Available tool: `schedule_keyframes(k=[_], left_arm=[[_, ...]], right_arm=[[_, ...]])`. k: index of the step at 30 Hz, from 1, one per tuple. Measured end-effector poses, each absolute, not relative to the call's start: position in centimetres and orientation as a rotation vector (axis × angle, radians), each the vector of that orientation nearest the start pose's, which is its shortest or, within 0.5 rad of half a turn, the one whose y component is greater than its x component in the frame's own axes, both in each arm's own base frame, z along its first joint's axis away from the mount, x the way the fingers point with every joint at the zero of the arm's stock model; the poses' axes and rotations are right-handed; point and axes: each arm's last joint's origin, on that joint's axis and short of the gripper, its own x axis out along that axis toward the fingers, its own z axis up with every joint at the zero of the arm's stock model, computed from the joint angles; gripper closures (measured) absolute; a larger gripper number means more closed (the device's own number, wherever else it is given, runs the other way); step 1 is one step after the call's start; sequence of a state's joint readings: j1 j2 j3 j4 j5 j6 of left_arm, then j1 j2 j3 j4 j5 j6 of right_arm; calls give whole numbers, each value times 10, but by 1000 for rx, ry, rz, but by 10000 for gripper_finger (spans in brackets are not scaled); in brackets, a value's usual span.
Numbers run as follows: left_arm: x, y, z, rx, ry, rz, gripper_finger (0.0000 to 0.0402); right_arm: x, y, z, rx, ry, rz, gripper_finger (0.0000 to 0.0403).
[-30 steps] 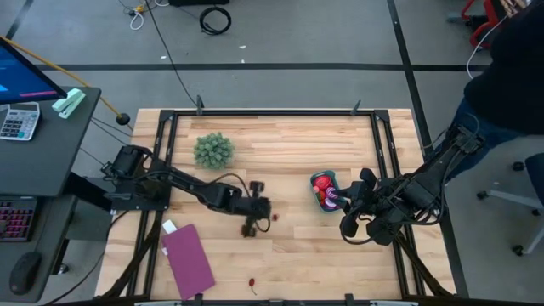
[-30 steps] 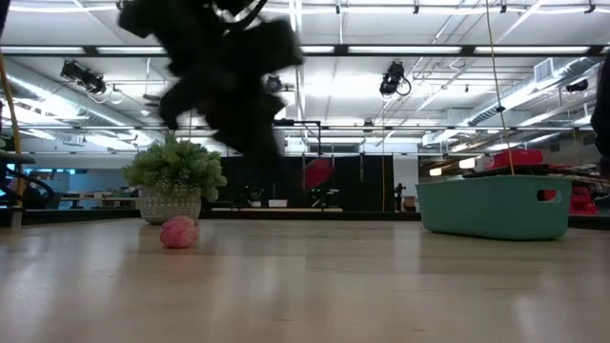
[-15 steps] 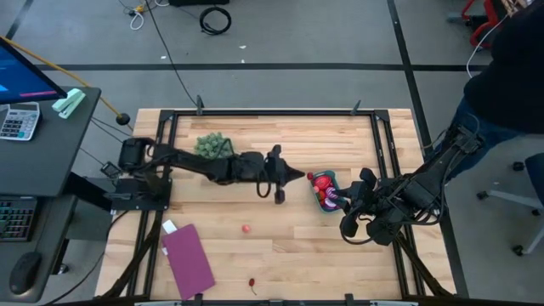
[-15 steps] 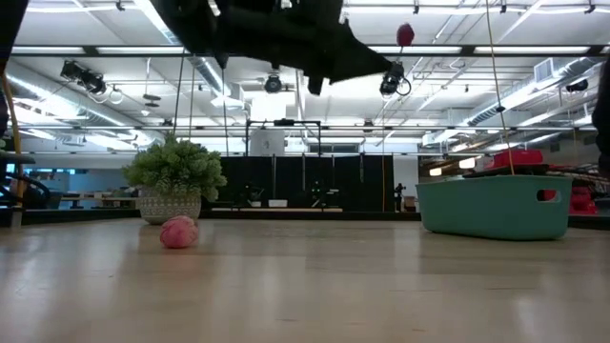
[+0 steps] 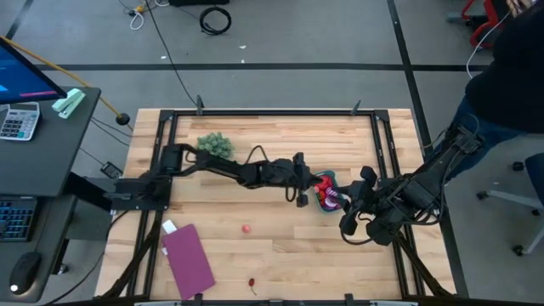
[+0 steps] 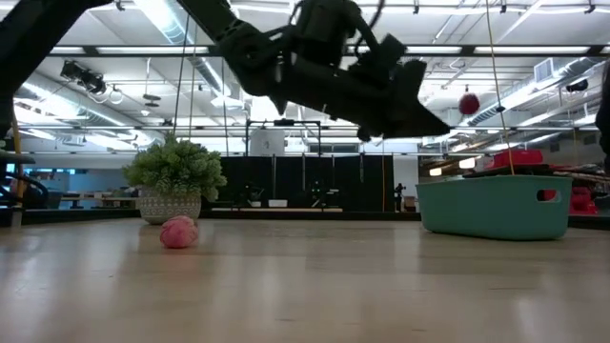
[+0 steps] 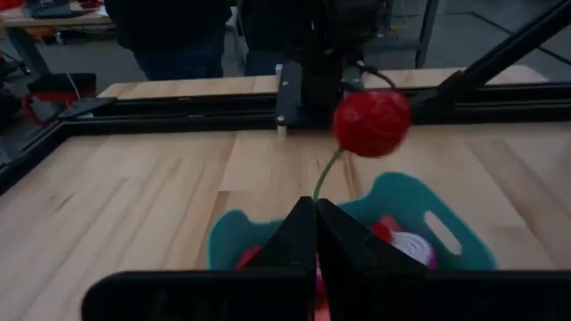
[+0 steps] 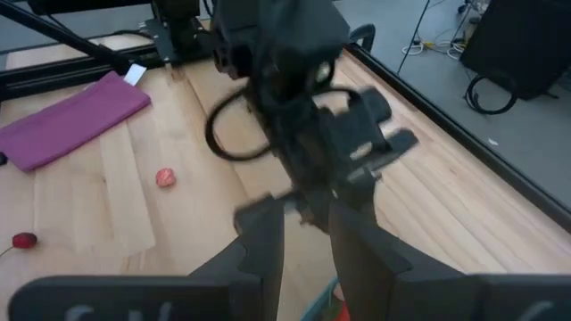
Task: Pick and placing Produce into tupperware
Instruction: Put the cherry in the basket
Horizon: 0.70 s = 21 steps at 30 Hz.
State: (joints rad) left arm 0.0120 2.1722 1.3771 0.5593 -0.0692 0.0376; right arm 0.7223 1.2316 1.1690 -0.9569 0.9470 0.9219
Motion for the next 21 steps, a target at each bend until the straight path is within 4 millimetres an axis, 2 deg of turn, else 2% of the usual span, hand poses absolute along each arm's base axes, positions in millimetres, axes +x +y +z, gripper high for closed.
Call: schedule_keyframes(k=[6,15,18,21], left_arm=[[493,9,152,46,342,76,369],[491,9,145,51,423,74,339],[489,9,149,88,434,66,330],[483,9,173,123,442,58,323]], right_arm=[[184,131,325,127,512,-475,302],[184,131,325,127,512,-475,302],[184,131,325,143,515,-474,302],[187,134,318,200,534,-474,302]])
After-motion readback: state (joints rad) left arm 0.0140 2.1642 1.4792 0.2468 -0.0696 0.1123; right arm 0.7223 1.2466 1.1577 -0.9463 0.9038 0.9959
